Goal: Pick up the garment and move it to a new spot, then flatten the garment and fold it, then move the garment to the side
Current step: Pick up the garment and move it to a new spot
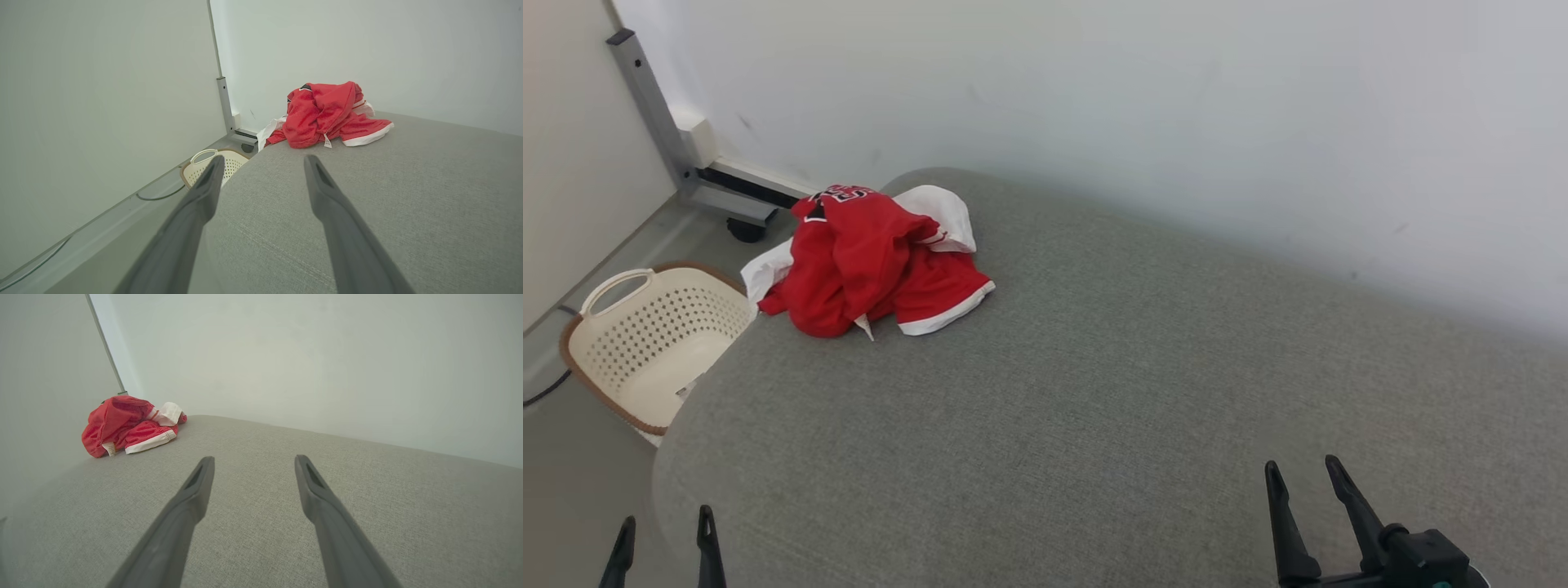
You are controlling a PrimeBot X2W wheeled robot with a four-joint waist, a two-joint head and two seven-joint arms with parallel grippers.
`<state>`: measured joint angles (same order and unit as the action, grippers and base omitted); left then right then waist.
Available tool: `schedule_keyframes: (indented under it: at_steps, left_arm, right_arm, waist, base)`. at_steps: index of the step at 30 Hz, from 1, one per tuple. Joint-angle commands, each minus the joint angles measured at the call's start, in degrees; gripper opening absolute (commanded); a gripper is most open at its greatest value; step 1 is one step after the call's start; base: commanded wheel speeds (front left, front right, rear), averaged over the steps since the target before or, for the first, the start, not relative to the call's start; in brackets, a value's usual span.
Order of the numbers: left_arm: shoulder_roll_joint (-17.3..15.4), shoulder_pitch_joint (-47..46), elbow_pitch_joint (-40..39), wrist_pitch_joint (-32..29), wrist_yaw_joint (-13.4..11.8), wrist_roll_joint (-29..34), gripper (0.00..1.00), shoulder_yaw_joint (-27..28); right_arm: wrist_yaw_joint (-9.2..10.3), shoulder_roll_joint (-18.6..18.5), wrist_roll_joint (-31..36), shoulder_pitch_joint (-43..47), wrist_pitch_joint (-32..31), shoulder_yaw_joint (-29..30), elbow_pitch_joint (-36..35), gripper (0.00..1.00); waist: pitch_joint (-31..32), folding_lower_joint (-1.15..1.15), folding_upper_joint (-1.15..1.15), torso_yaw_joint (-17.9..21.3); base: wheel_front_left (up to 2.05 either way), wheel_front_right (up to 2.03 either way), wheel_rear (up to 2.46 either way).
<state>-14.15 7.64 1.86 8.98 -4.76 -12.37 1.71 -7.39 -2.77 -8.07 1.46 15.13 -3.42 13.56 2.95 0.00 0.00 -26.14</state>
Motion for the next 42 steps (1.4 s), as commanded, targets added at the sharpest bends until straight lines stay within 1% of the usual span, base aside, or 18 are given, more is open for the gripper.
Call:
schedule_keyframes:
  at_steps: [1, 7, 13, 17, 20, 25, 26, 27, 28, 30, 32, 35, 39, 42]
  left_arm:
    - [0.0, 0.8, -0.4, 0.2, -0.3, -0.2, 1.00, 0.1]
    - [0.1, 1.5, -1.2, 0.4, -1.2, -0.6, 1.00, 0.6]
    - [0.1, 0.1, -1.3, 0.2, -1.6, -1.1, 1.00, 0.8]
    - [0.4, -2.7, -1.4, 0.3, -2.3, -2.9, 1.00, 2.4]
    - [-0.6, -6.6, -1.5, -0.1, -1.8, -4.1, 1.00, 3.5]
    - [-4.0, -16.6, 0.6, -3.8, 0.2, -6.7, 1.00, 4.3]
    - [-5.7, -21.1, 2.2, -5.5, 1.0, -7.4, 1.00, 5.0]
    - [-6.9, -23.1, 3.2, -6.3, 1.2, -7.4, 1.00, 5.2]
    - [-7.4, -25.5, 4.1, -6.8, 1.8, -8.4, 1.00, 5.7]
    - [-9.7, -29.2, 6.5, -8.5, 2.3, -8.6, 1.00, 6.0]
    - [-11.2, -33.3, 8.1, -10.1, 2.8, -9.3, 1.00, 6.2]
    - [-13.2, -39.0, 10.9, -12.3, 3.8, -9.9, 1.00, 6.0]
    - [-16.2, -46.0, 16.7, -15.6, 5.2, -10.2, 1.00, 5.3]
    - [-18.1, -50.4, 21.5, -17.8, 5.8, -10.6, 1.00, 5.2]
  right_arm:
    - [-0.19, -0.2, -0.3, -0.2, 0.0, -0.1, 0.0, 1.00]
    - [-0.19, -0.2, 0.2, -1.1, 0.0, -0.5, 0.8, 1.00]
    - [-0.19, -0.2, 0.1, -0.7, 0.1, -0.2, 0.9, 1.00]
    - [-0.19, -0.2, 0.4, -1.8, 0.0, -0.9, 0.2, 1.00]
    - [-0.19, -0.2, 0.9, -2.9, -0.2, -1.7, -0.5, 1.00]
    - [-0.19, -0.2, 0.9, -6.3, -0.2, -3.5, -1.2, 1.00]
    - [-0.20, -0.2, 0.5, -7.7, -0.1, -4.6, -1.5, 1.00]
    - [-0.19, -0.2, 0.3, -8.6, -0.1, -5.3, -1.6, 1.00]
    - [-0.20, -0.2, 0.0, -9.4, -0.1, -5.8, -1.8, 1.00]
    - [-0.19, -0.2, -0.6, -11.1, 0.0, -7.0, -1.9, 1.00]
    - [-0.19, -0.2, -1.1, -12.6, 0.1, -7.8, -2.0, 1.00]
    - [-0.19, -0.2, -1.3, -14.5, 0.0, -8.2, -2.0, 1.00]
    - [-0.19, -0.2, -1.6, -16.6, 0.1, -8.2, -2.7, 1.00]
    - [-0.19, -0.2, -2.0, -17.4, 0.1, -8.1, -3.4, 1.00]
  waist:
    - [0.2, 0.00, 0.00, -1.8]
    - [0.1, 0.00, 0.00, -1.8]
    - [0.3, 0.00, 0.00, -1.5]
    - [-1.3, 0.00, 0.00, 0.7]
    - [-3.2, 0.00, 0.00, 3.0]
    - [-7.1, 0.00, 0.00, 7.8]
    - [-8.7, 0.00, 0.00, 10.0]
    - [-9.5, 0.00, 0.00, 11.3]
    - [-10.2, 0.00, 0.00, 12.4]
    - [-11.8, 0.00, 0.00, 15.1]
    - [-13.3, 0.00, 0.00, 17.6]
    - [-15.4, 0.00, 0.00, 20.7]
    - [-17.8, 0.00, 0.00, 24.4]
    - [-19.4, 0.00, 0.00, 27.0]
  base:
    - [0.00, 0.00, 0.00]
    - [0.00, 0.00, 0.00]
    - [0.00, 0.00, 0.00]
    - [0.00, 0.00, 0.00]
    - [0.00, 0.00, 0.00]
    - [0.00, 0.00, 0.00]
    - [0.00, 0.00, 0.00]
    - [0.00, 0.00, 0.00]
    - [0.00, 0.00, 0.00]
    - [0.00, 0.00, 0.00]
    - [0.00, 0.00, 0.00]
    - [0.00, 0.00, 0.00]
    - [0.00, 0.00, 0.00]
    - [0.00, 0.00, 0.00]
